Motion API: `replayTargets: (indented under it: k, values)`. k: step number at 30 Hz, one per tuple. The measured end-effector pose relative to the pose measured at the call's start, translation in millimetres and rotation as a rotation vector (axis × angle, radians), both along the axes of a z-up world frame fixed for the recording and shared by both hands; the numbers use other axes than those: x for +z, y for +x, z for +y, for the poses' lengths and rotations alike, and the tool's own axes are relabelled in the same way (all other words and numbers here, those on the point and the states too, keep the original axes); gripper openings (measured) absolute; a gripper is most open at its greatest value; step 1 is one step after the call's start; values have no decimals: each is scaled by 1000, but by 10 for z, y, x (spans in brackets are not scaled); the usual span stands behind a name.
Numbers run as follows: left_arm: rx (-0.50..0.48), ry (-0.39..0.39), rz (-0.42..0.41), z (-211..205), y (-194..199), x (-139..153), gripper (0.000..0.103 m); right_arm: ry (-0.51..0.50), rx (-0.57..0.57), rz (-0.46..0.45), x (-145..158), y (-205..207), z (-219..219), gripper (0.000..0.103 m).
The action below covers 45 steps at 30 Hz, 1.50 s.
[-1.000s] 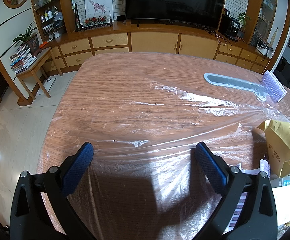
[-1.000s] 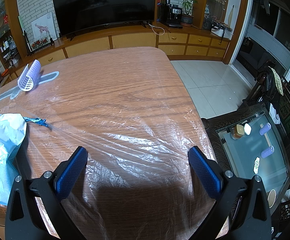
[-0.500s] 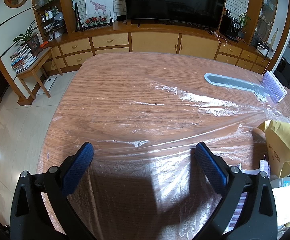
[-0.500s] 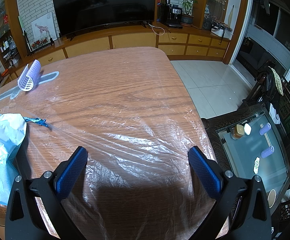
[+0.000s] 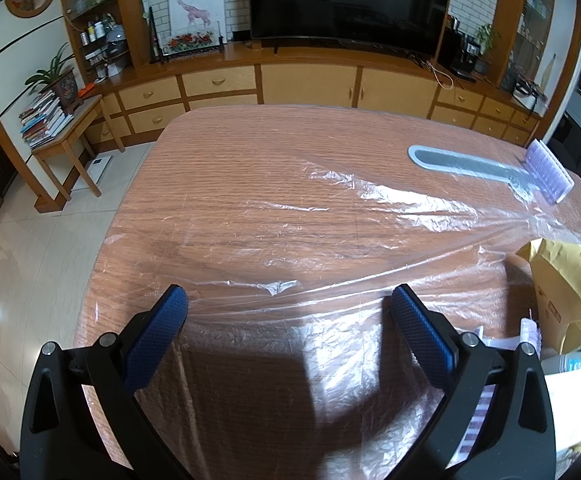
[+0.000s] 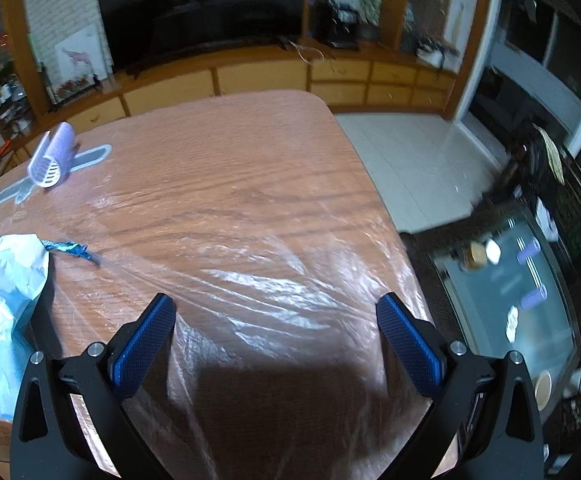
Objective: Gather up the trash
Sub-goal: 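Grasp the white pill blister strip with the left gripper while the right gripper grasps the gold L'OREAL box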
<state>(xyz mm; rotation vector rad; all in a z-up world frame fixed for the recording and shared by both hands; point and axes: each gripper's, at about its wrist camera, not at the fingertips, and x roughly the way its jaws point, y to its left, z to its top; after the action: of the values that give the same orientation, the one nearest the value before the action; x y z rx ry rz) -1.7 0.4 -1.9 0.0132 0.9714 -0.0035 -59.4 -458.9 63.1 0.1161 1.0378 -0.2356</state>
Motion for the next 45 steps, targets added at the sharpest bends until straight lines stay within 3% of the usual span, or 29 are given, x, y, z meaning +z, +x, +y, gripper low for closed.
replayTargets:
  k: [2,6,9,12,18,22,26,28,30,34,41,45]
  values:
    - [-7,-13,-25,46,-67,106,101,12,-27,-41,127,-80,-33,99]
    - [-65,-33,-103,111,-238,457,101,32,26,-127,562,-307,117,99]
    - [-133,-91,-113,17,-448,573,101,71,103,-158,851,-570,417,99]
    - [-198,-121,-81,-166,-576,565,101,111,151,-164,947,-804,719,99]
    - [-268,-170,-13,-474,-595,396,101,226,180,-88,700,-1046,1188,99]
    - [-289,-160,15,-581,-559,330,87,341,185,-50,542,-1084,1330,90]
    - [-299,-153,42,-620,-533,242,82,303,184,-31,484,-1165,1491,88]
    - [-305,-179,63,-620,-520,196,74,317,169,-15,438,-1168,1507,79]
    - [-304,-209,72,-599,-508,178,73,340,158,3,377,-1154,1525,77]
    - [-312,-260,98,-552,-487,148,60,340,163,-1,379,-1138,1533,68]
    - [-298,-310,140,-458,-470,84,46,393,176,7,363,-1123,1481,60]
    - [-316,-327,153,-425,-504,83,44,417,184,2,372,-1141,1451,58]
